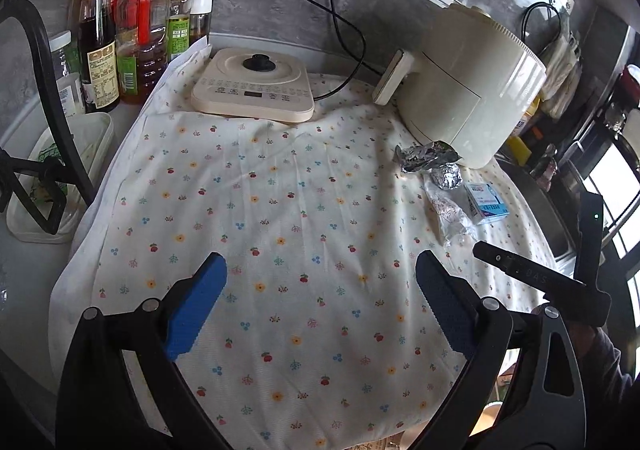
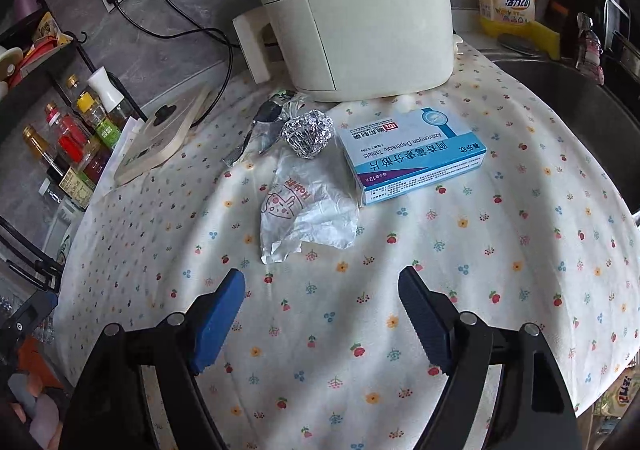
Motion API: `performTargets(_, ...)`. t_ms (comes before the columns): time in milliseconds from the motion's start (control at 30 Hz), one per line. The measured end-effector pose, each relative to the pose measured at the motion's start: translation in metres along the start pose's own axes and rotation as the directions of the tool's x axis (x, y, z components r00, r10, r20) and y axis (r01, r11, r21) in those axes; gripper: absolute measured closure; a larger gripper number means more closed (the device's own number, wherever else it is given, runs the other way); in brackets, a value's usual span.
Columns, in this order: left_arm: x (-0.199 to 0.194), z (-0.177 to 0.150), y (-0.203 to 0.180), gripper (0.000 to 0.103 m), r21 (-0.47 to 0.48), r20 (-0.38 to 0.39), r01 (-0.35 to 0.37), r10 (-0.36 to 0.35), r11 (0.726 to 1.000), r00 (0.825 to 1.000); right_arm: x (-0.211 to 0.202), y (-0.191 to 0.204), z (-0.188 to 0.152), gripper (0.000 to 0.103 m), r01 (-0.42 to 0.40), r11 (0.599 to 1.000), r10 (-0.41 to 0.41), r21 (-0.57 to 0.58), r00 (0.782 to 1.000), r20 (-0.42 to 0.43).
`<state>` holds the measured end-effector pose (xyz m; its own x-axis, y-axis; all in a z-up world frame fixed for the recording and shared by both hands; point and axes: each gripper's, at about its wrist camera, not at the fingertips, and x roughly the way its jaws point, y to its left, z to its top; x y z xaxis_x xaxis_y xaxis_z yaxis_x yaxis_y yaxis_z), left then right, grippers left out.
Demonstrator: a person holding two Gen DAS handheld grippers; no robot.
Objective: Collect trash
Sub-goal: 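Grasp the white plastic bag with red print with the right tool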
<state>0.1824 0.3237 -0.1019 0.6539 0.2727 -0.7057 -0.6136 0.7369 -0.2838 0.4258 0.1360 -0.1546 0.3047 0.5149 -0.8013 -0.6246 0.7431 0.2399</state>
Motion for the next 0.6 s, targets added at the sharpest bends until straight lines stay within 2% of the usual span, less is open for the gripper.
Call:
performTargets(100,0.004,0.003,0.000,0.009,0.006,0.000,-0.003,0.003,1.000,1.000,0.016,0.001,0.002,0.030,0.019,1.000,-0.019,0.001,0.999,-0.026)
performTargets(367,0.013,0.008,0.005,0.009,0.003,-0.013,-0.016,0.016,1.000,1.000,0.039,0.017,0.021,0.032,0.002,1.000,-0.003,-0.026,1.000,-0.020)
performTargets(400,0.014,0.009,0.005,0.009,0.001,-0.014,-0.015,0.015,1.000,1.000,0.045,0.019,0.022,0.042,0.016,0.999,-0.017,-0.044,1.000,-0.021)
performTargets(433,0.015,0.010,0.004,0.009,-0.003,-0.017,-0.012,0.011,1.000,1.000,0.047,0.023,0.023,0.056,0.053,0.996,-0.053,-0.072,0.999,0.004)
performTargets(467,0.017,0.012,0.004,0.009,-0.004,-0.018,-0.006,0.006,1.000,1.000,0.049,0.026,0.024,0.080,0.099,0.991,-0.098,-0.094,0.995,0.013)
performTargets(500,0.018,0.014,0.001,0.009,0.000,-0.016,0.002,-0.002,1.000,1.000,0.050,0.025,0.026,0.096,0.082,0.992,-0.083,-0.097,0.997,-0.001)
performTargets(533,0.020,0.016,-0.003,0.009,0.009,-0.015,0.009,-0.009,1.000,1.000,0.049,0.022,0.028,0.098,0.045,0.996,-0.047,-0.078,0.999,-0.022)
performTargets(600,0.025,0.020,-0.012,0.009,0.023,-0.014,0.031,-0.031,0.999,0.999,0.042,0.019,0.027,0.099,0.038,0.997,-0.040,-0.069,0.999,-0.026)
